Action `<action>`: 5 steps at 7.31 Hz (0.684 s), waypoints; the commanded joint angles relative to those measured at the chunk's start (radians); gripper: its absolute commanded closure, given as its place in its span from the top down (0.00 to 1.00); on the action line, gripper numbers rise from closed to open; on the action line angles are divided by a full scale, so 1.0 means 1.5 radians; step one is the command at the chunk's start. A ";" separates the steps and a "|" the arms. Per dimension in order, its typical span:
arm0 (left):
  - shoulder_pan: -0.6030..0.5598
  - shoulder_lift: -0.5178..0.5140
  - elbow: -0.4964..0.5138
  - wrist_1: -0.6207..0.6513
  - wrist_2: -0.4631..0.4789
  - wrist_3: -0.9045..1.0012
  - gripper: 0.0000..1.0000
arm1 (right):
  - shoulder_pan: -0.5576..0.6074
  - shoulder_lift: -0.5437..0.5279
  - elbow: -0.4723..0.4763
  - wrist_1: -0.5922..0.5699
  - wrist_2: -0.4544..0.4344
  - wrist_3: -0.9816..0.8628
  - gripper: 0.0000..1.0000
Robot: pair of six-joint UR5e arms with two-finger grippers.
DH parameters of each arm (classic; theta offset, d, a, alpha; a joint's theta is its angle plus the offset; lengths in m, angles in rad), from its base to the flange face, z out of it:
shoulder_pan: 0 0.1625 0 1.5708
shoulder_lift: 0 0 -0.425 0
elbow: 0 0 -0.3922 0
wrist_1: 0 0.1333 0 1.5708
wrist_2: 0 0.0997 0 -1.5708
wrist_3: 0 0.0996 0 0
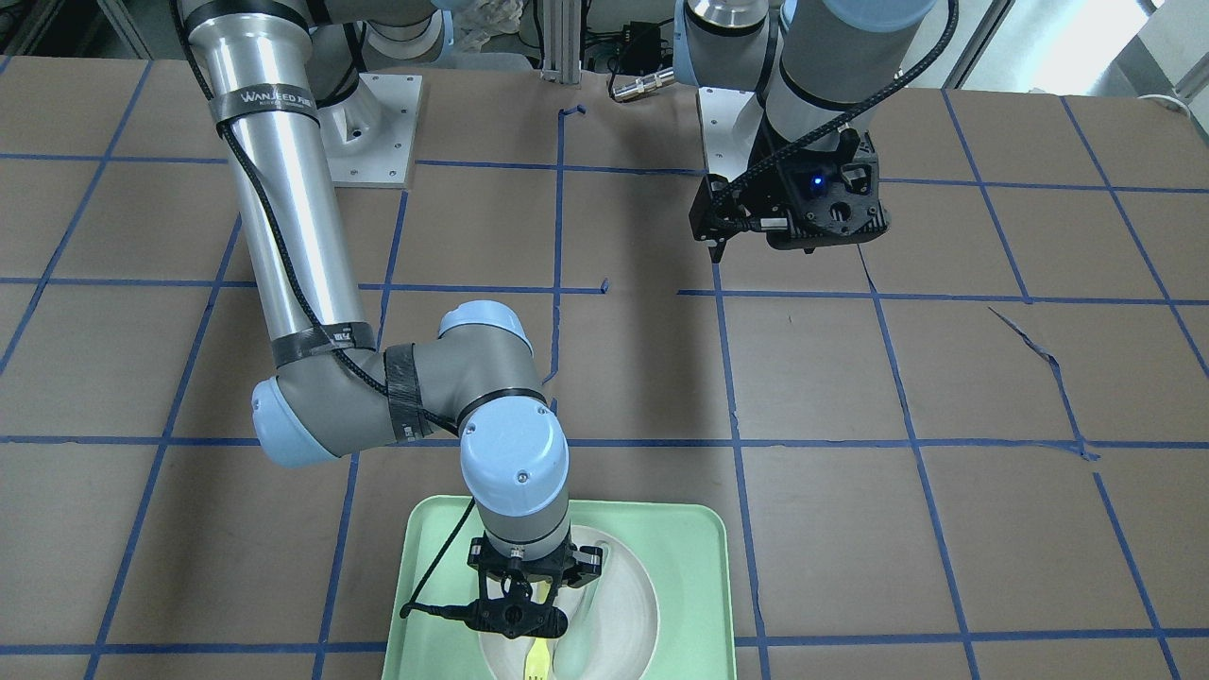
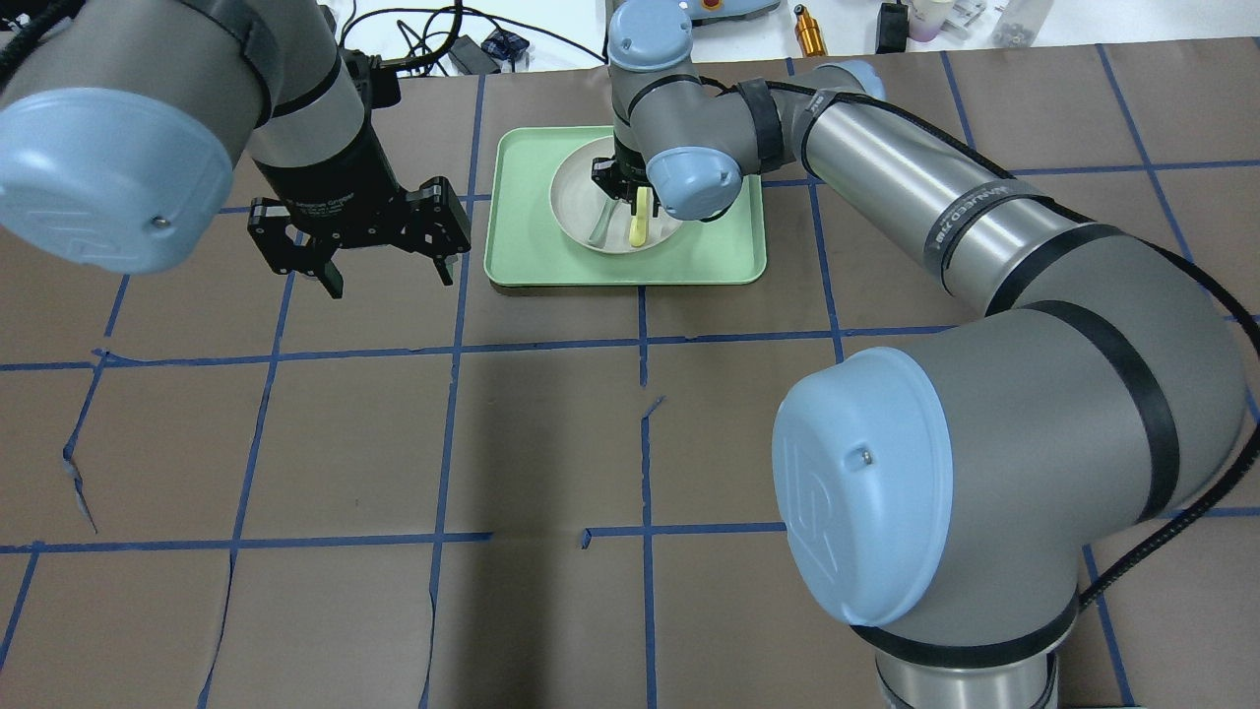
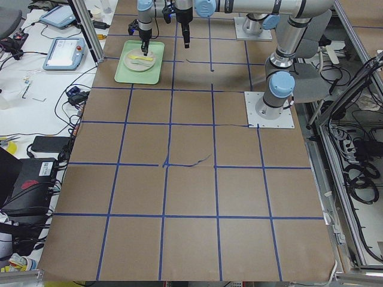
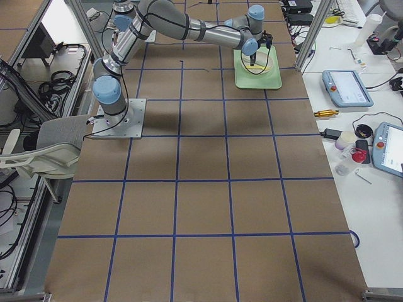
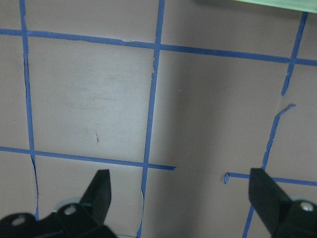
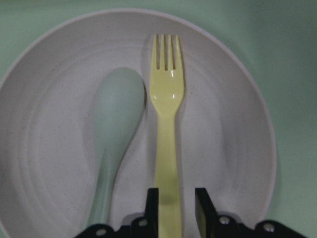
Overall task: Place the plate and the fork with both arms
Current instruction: 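Lower the right gripper and grasp the yellow fork handle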
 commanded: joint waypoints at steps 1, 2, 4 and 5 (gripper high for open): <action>0.000 0.000 0.000 0.000 0.001 0.000 1.00 | 0.000 0.013 -0.001 -0.013 0.006 0.003 0.70; 0.000 0.000 0.000 0.000 0.000 0.000 1.00 | 0.000 0.017 -0.001 -0.014 0.015 0.003 0.70; 0.000 -0.001 0.000 0.000 0.000 0.001 1.00 | 0.000 0.020 0.001 -0.014 0.013 0.001 0.54; 0.000 -0.001 0.000 0.000 0.000 0.001 1.00 | 0.000 0.021 0.001 -0.014 0.013 0.001 0.33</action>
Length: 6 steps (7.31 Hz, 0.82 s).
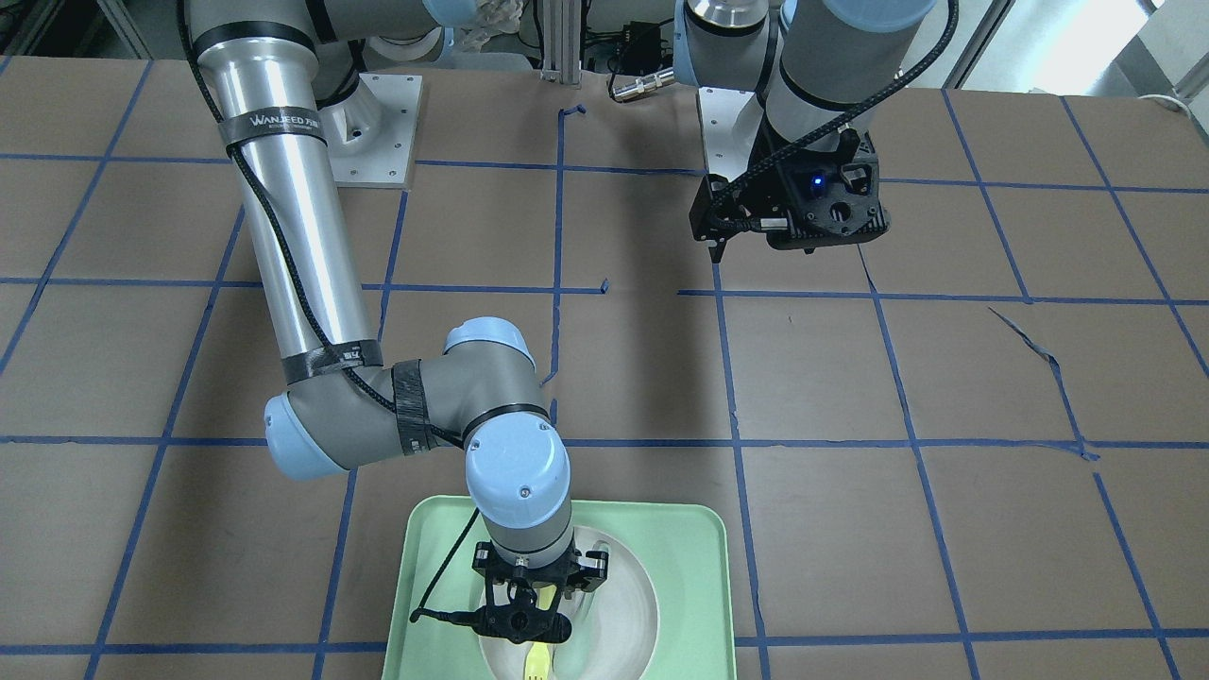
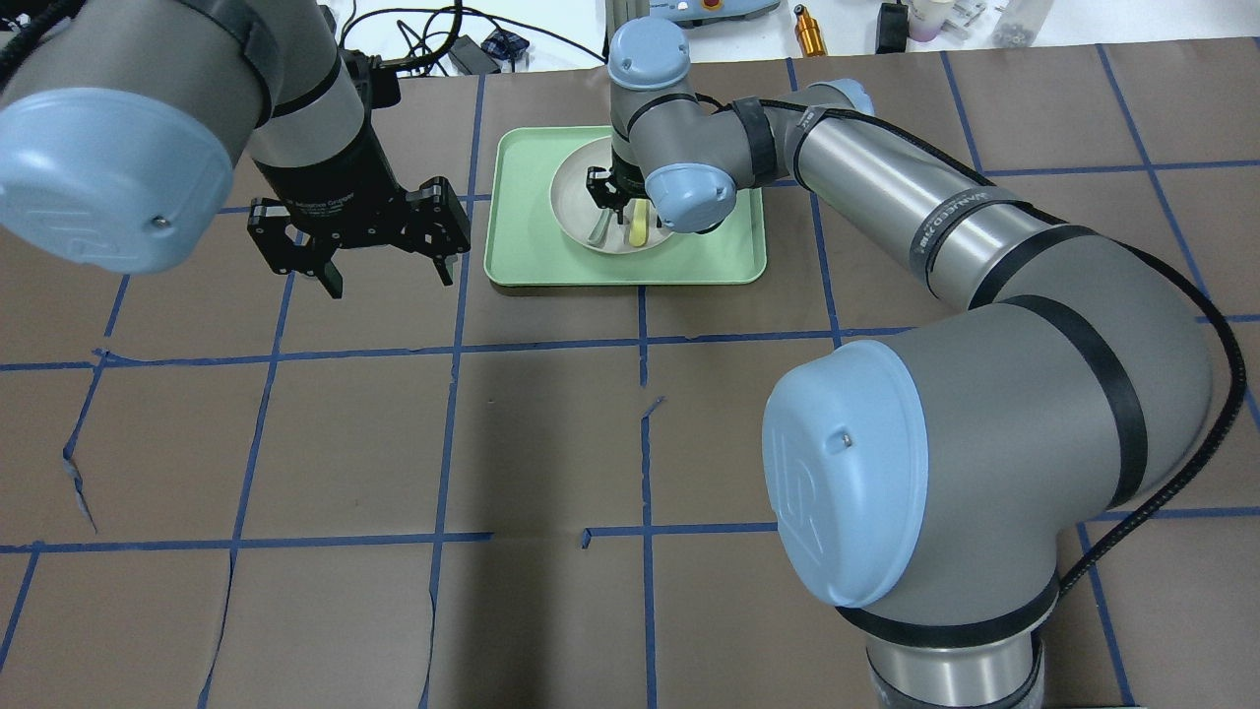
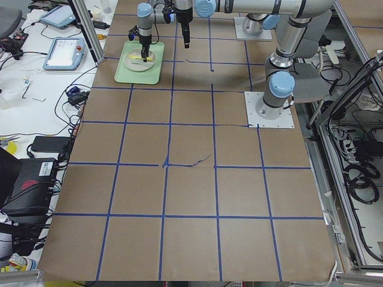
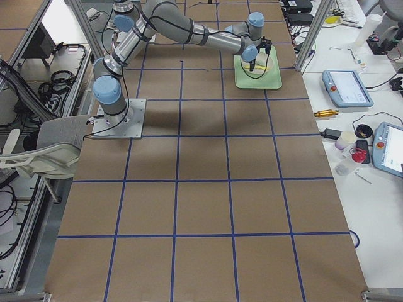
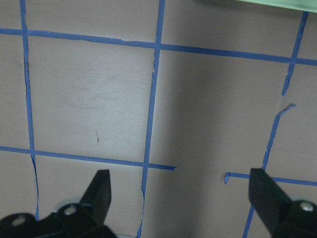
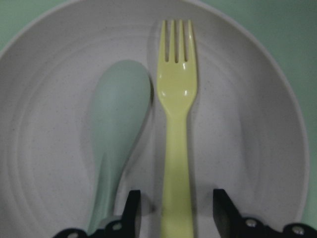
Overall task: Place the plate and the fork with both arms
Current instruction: 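Lift the fork with the right gripper and move it beside the plate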
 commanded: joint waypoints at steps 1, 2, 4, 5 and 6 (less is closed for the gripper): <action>0.000 0.000 0.000 0.000 0.001 0.000 1.00 | 0.000 0.002 0.001 0.001 0.000 0.000 0.15; 0.000 0.000 0.000 0.000 0.001 0.000 1.00 | 0.000 0.000 0.001 0.000 0.000 -0.002 0.09; 0.000 0.000 0.000 0.000 0.000 0.000 1.00 | 0.000 -0.002 0.000 0.001 0.001 -0.004 0.03; 0.001 0.000 0.000 0.000 0.001 0.001 1.00 | 0.000 -0.010 0.001 0.004 0.001 -0.008 0.03; 0.001 0.000 0.000 0.000 0.001 0.001 1.00 | -0.002 -0.038 0.007 0.010 0.001 -0.033 0.03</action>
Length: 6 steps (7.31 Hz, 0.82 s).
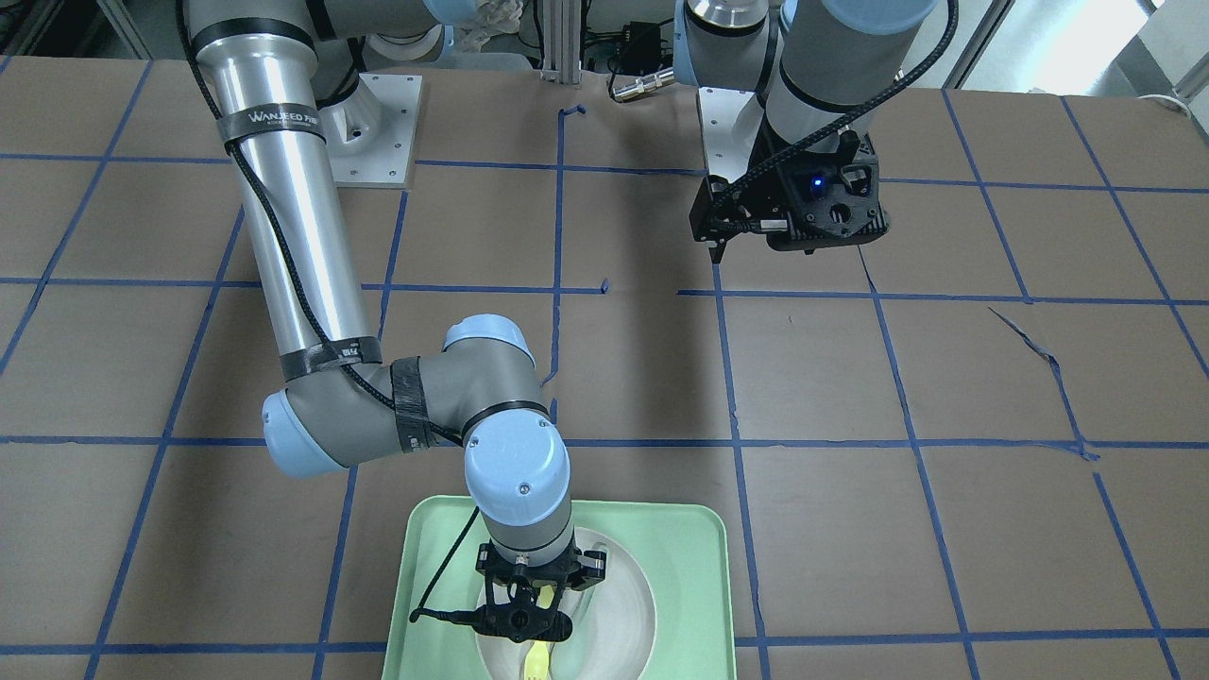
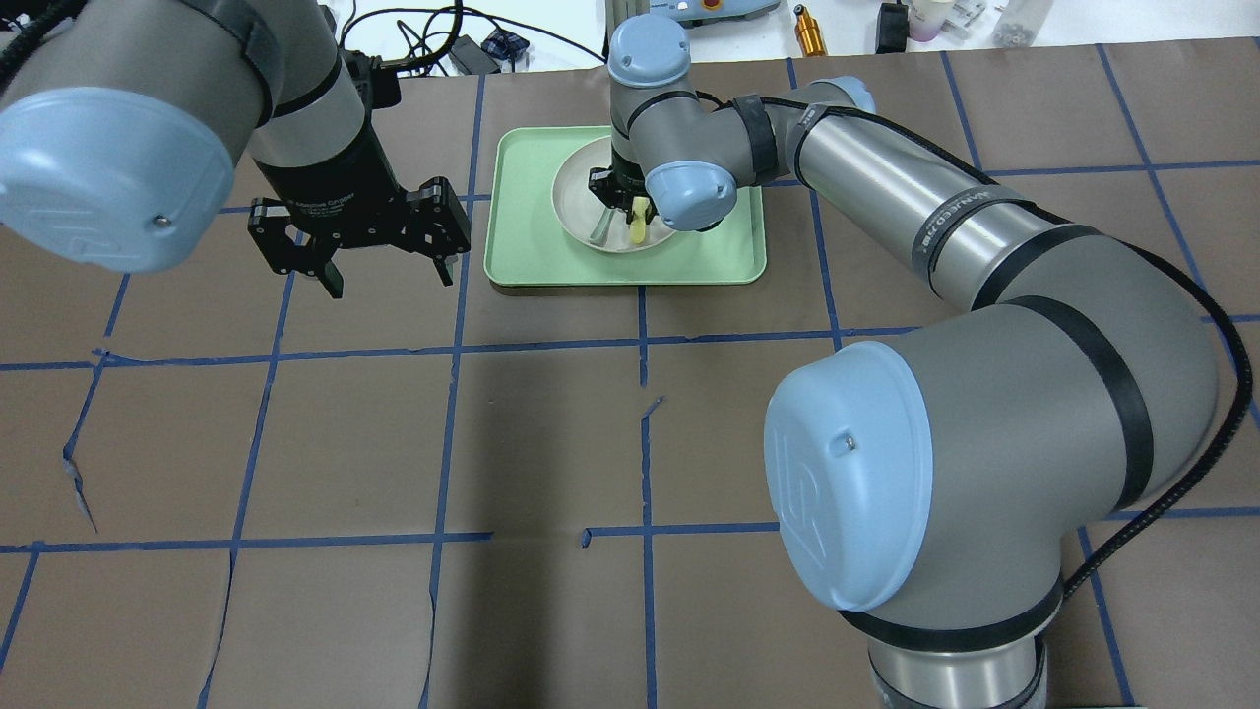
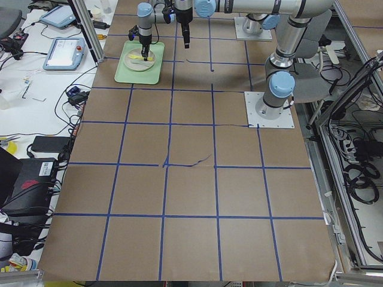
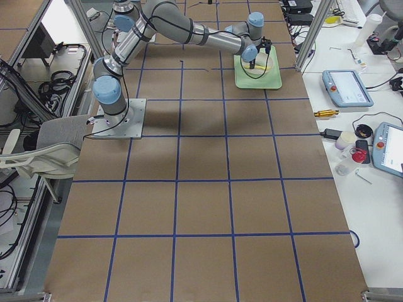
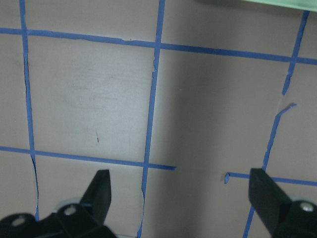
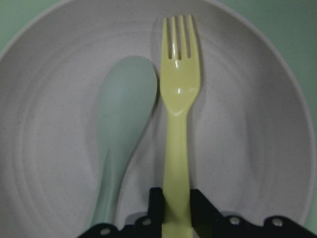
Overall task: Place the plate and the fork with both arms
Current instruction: 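Lift the fork with the right gripper and move it beside the plate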
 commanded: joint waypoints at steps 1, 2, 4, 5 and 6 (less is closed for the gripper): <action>0.001 0.000 0.000 0.000 -0.001 0.001 1.00 | -0.014 -0.047 0.006 0.007 -0.009 -0.063 0.03; 0.001 0.000 0.000 0.000 -0.001 0.001 1.00 | -0.045 -0.054 0.016 0.007 -0.009 -0.097 0.03; 0.001 -0.002 0.000 0.001 -0.001 -0.001 1.00 | -0.090 -0.073 0.076 0.006 -0.011 -0.205 0.04; 0.001 -0.003 0.000 0.001 -0.001 0.000 1.00 | -0.091 -0.073 0.091 0.004 -0.014 -0.198 0.06; 0.001 -0.003 0.000 0.001 -0.001 0.000 1.00 | -0.091 -0.068 0.103 0.003 -0.013 -0.191 0.09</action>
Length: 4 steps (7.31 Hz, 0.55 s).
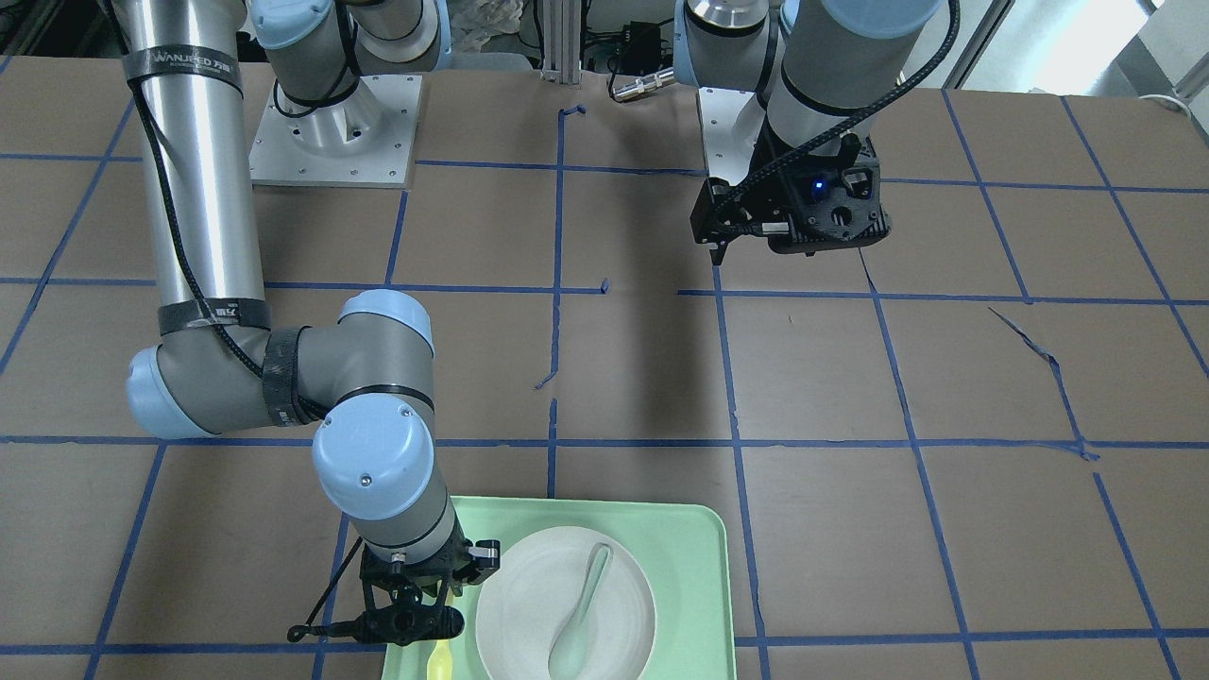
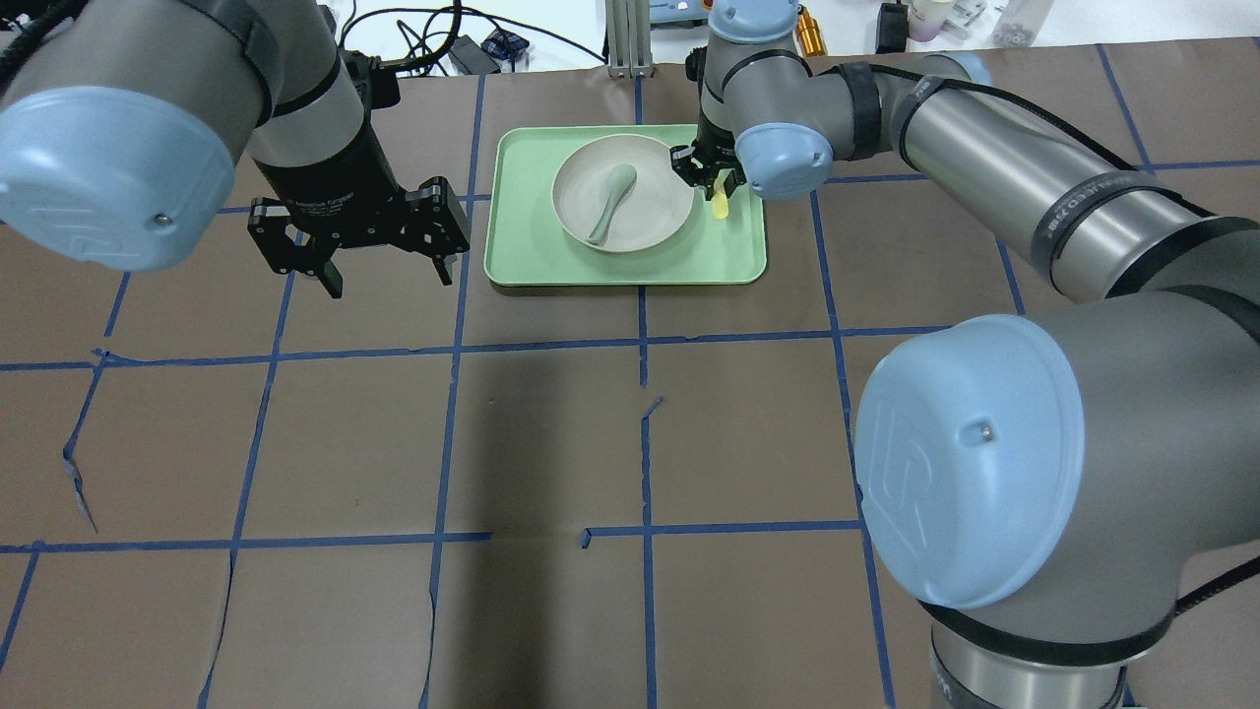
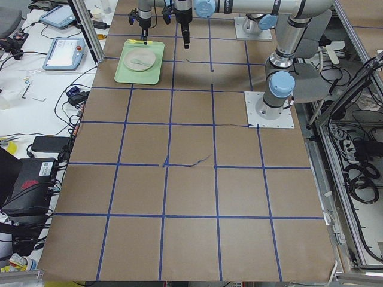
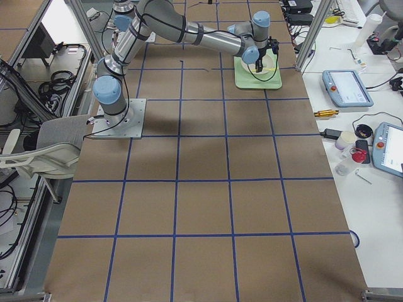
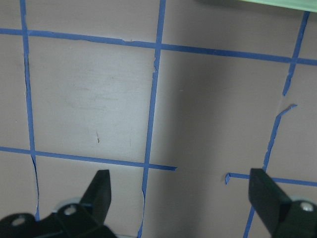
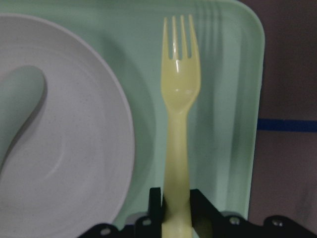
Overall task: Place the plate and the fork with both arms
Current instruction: 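Lift the fork with the right gripper and move it beside the plate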
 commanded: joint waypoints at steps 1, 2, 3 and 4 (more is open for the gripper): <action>0.000 -0.001 0.000 0.000 0.001 0.000 1.00 | -0.004 0.002 0.031 -0.009 0.003 0.001 0.24; 0.000 0.000 0.000 0.000 0.001 0.000 1.00 | -0.004 0.003 0.031 -0.009 0.003 0.000 0.37; 0.000 0.000 0.000 0.000 0.001 0.001 1.00 | -0.004 0.000 0.033 -0.008 0.003 -0.003 0.99; 0.000 0.000 0.000 0.000 0.001 0.001 1.00 | -0.005 -0.013 0.032 0.002 0.003 -0.008 1.00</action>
